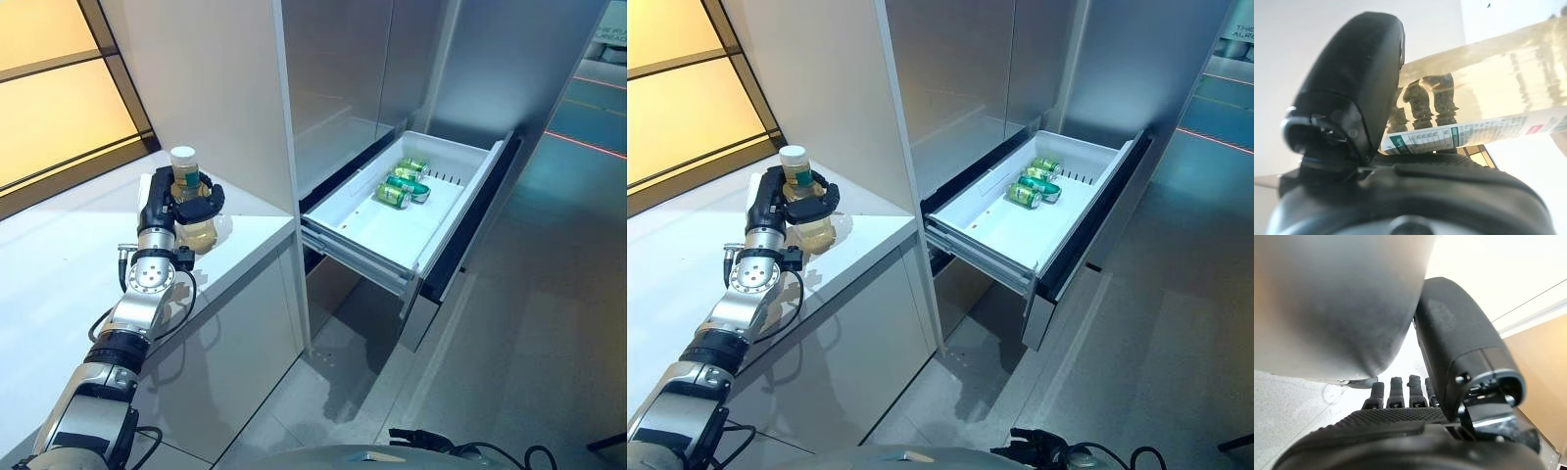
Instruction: Put drinks into fridge and close the fridge
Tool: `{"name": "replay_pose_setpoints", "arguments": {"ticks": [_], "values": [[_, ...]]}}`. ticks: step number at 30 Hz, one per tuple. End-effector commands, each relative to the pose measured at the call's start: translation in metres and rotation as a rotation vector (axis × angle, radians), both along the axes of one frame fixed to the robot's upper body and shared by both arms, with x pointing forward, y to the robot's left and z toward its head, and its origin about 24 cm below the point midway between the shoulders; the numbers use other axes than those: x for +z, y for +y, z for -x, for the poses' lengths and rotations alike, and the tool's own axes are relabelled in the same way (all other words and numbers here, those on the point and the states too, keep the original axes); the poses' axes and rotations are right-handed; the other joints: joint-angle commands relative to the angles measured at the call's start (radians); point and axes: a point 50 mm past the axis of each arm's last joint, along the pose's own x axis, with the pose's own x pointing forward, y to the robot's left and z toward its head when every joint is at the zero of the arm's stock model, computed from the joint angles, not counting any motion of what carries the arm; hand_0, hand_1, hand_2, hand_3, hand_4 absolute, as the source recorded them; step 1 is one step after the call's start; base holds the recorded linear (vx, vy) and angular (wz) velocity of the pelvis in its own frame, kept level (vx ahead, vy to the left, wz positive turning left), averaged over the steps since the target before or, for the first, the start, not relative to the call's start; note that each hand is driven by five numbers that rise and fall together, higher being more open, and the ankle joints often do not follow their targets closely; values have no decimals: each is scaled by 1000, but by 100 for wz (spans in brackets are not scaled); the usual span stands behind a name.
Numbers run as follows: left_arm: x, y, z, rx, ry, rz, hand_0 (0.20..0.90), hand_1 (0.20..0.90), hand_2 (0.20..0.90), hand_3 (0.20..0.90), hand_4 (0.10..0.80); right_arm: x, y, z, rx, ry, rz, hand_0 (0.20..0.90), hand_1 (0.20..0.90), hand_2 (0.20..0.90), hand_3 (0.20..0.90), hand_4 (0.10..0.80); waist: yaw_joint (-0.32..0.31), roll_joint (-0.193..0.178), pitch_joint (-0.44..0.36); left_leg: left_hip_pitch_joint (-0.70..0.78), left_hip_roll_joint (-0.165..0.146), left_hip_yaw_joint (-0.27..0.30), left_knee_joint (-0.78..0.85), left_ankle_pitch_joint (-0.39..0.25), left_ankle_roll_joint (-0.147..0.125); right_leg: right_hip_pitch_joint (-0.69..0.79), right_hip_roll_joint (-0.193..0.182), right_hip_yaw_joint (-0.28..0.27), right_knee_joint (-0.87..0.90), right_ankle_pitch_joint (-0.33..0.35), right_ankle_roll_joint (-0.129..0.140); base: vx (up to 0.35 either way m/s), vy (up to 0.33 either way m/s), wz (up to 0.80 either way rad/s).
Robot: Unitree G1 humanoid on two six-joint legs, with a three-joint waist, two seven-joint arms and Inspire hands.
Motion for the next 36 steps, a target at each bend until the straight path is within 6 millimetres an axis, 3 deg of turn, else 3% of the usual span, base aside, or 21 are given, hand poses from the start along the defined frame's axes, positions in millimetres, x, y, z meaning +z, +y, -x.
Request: {"name": "replay_pose_setpoints", "arguments": {"ticks": [1, 6, 10, 13, 14, 15, 21, 24, 30, 31, 34, 36], "values": [[73, 1, -14, -22, -309, 17, 300, 300, 300, 200, 100, -1, -14, 18, 32, 77, 29, 900, 900, 900, 900, 800, 4, 16, -37, 13, -48, -42, 7, -106, 31, -25, -31, -6, 48, -8, 73, -33, -29, 0], [83, -9, -8, -101, -436, 294, 300, 300, 300, 200, 100, 2, -12, 3, 1, -3, 7, 900, 900, 900, 900, 800, 10, 13, -38, 15, -42, -45, 7, -104, 25, -18, -29, -14, 41, -7, 67, -20, -21, 1], [109, -21, 3, -191, -593, 375, 300, 300, 300, 200, 100, 15, 2, -39, 65, -201, -37, 900, 900, 900, 900, 800, 6, 0, -31, 11, -37, -50, 7, -99, 21, -15, -26, -16, 35, -2, 60, -52, -50, 1], [137, -40, 17, -323, -739, 423, 300, 300, 300, 200, 100, 42, 32, -87, 137, -418, -129, 900, 900, 900, 900, 800, 5, -7, -23, 3, -31, -52, 7, -90, 19, -17, -25, -21, 33, 0, 53, -67, -38, 1], [138, -41, 18, -332, -745, 425, 300, 300, 300, 200, 100, 43, 34, -89, 137, -427, -136, 900, 900, 900, 900, 800, 5, -7, -22, 2, -31, -52, 7, -90, 19, -17, -25, -21, 33, -1, 53, -63, -28, 2], [148, -49, 24, -389, -800, 438, 300, 300, 300, 200, 100, 56, 47, -103, 146, -499, -182, 900, 900, 900, 900, 800, 5, -9, -19, 1, -29, -51, 7, -89, 17, -18, -25, -24, 33, -1, 52, -36, -15, 2], [171, -75, 54, -621, -951, 436, 300, 300, 300, 200, 100, 99, 93, -127, 167, -681, -406, 900, 900, 900, 900, 800, 6, -19, -12, -7, -29, -58, 7, -86, 15, -17, -24, -29, 26, -3, 51, -47, -25, 2], [176, -83, 65, -696, -992, 419, 300, 300, 300, 200, 100, 120, 106, -134, 235, -751, -467, 900, 900, 900, 900, 800, 11, -24, -10, -10, -29, -63, 7, -85, 14, -15, -23, -30, 20, -1, 52, -23, -16, 1], [172, -102, 74, -842, -979, 399, 300, 300, 300, 200, 100, 200, 118, -171, 363, -1061, -560, 900, 900, 900, 900, 800, 26, -33, -3, -15, -31, -75, 7, -78, 11, -14, -22, -33, 16, 5, 52, -22, -14, 2], [169, -106, 74, -872, -958, 387, 300, 300, 300, 200, 100, 226, 120, -181, 369, -1141, -592, 900, 900, 900, 900, 800, 29, -34, 0, -15, -31, -76, 7, -78, 11, -13, -22, -33, 15, 6, 52, 0, 0, 0], [164, -110, 73, -911, -921, 380, 300, 300, 300, 200, 100, 262, 123, -190, 400, -1258, -637, 900, 900, 900, 900, 800, 33, -34, 1, -22, -32, -77, 7, -68, 12, -21, -22, -33, 17, 15, 50, -52, -4, 1], [158, -113, 68, -968, -849, 404, 300, 300, 300, 200, 100, 300, 126, -192, 470, -1383, -699, 900, 900, 900, 900, 800, 37, -35, -1, -25, -33, -75, 7, -68, 14, -24, -22, -31, 17, 16, 52, 0, 0, 0]]}}
